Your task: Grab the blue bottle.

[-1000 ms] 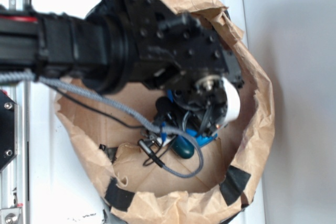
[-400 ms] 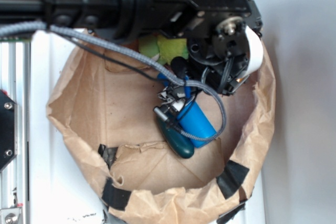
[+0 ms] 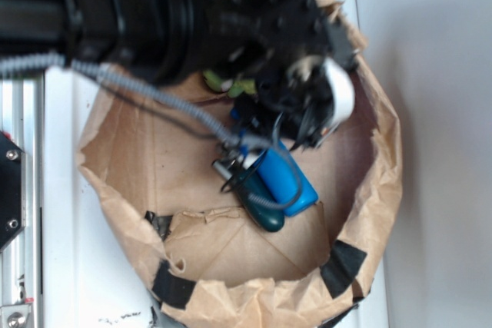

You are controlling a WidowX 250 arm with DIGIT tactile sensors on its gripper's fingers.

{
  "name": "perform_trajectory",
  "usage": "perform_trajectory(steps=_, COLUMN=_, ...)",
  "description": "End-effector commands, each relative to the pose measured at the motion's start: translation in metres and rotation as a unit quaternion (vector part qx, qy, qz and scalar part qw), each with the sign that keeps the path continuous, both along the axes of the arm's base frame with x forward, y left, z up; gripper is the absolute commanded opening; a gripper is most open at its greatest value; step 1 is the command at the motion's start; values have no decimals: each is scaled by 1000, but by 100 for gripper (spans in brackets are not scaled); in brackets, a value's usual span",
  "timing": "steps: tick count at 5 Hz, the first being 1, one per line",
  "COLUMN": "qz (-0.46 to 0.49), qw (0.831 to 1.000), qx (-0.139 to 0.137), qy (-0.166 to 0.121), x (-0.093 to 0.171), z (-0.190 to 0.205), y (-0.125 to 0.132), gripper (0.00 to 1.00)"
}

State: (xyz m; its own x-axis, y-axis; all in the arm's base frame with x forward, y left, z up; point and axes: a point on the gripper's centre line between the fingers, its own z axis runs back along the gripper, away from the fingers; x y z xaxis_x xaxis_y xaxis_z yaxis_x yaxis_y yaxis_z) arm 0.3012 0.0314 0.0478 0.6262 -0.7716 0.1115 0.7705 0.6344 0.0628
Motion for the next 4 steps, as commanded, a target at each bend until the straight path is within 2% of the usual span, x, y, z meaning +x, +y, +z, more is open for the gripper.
perform_trajectory(steps=1, qz=-7, qw=999, qx=26, qy=-20, x=6, z=-6, y=-38, gripper=100)
perform_trajectory(steps=4, qz=7, qw=999, qx=40, qy=-33, x=29, z=-20, y=-67, gripper=100)
